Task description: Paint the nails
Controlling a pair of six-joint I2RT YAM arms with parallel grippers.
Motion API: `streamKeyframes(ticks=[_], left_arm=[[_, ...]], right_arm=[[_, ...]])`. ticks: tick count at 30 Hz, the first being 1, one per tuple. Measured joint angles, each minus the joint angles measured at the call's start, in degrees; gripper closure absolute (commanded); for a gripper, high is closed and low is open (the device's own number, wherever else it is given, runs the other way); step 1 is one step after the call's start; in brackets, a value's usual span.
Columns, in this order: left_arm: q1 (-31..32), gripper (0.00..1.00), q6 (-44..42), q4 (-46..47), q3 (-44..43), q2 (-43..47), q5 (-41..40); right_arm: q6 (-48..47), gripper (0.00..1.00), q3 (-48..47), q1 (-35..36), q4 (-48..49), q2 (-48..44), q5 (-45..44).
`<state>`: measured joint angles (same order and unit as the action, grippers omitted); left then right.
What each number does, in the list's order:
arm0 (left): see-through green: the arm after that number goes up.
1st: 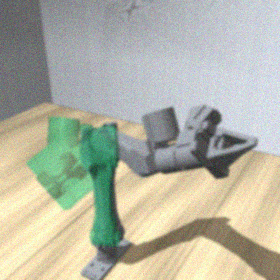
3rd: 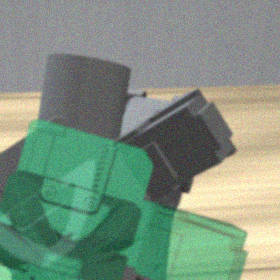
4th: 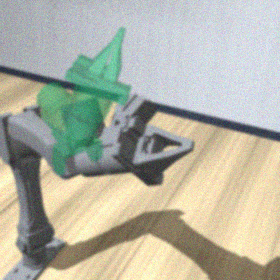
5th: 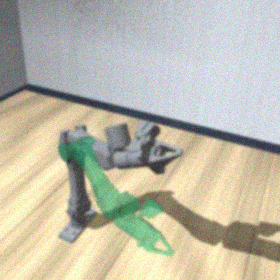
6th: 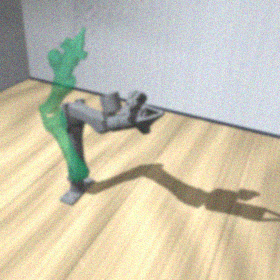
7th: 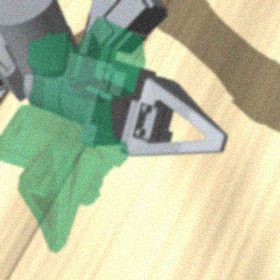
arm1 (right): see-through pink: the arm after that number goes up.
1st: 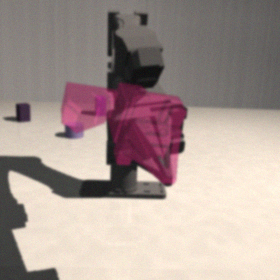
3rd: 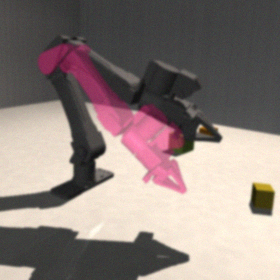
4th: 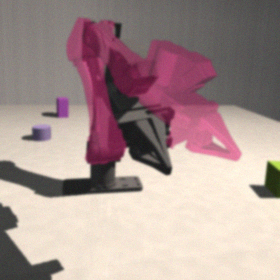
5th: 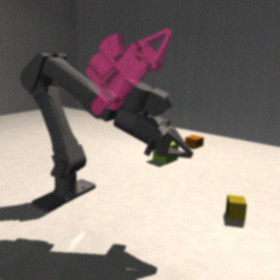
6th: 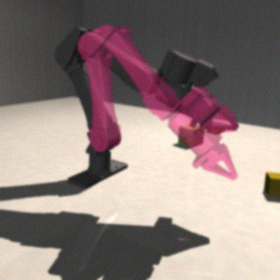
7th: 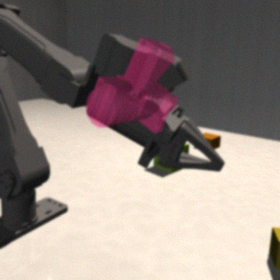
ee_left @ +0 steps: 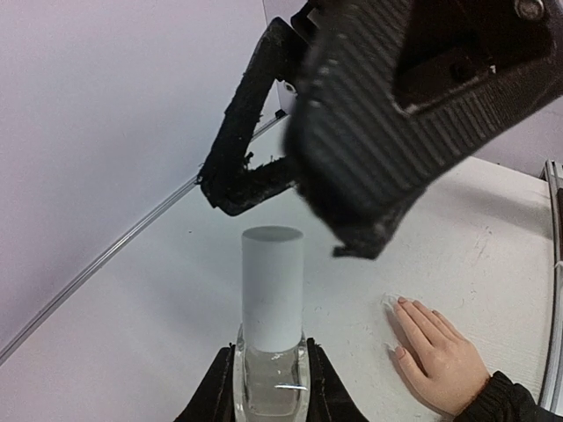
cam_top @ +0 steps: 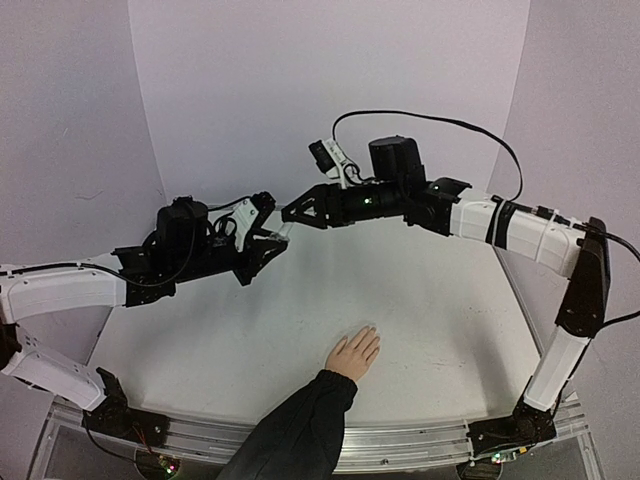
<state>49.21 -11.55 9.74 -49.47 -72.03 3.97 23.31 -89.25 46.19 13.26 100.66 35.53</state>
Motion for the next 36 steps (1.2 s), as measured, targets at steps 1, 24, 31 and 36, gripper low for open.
streamKeyframes(ticks=[1, 24, 31, 36], left_arm=[[0.0, 1.0, -0.2, -0.3, 0.0, -0.2, -0.1], [0.2, 1.0, 0.5, -1.0, 0.0, -0.4, 0.4], [-2.9, 1.0, 4.5, -2.3, 0.0, 0.0, 10.6], [-11.0, 1.0, 13.6, -4.0, -2.6, -2.0, 44.1]], right_arm=[[0.0, 0.46, -0.4, 0.1, 0.0, 0.5, -0.2], [-0.2, 0.88, -1.0, 0.4, -0.3, 3.2, -0.3], [-6.2, 1.0, -1.0, 0.3, -0.9, 3.2, 4.6], [-17.5, 1.0, 1.2, 0.1, 0.5, 1.6, 18.0]])
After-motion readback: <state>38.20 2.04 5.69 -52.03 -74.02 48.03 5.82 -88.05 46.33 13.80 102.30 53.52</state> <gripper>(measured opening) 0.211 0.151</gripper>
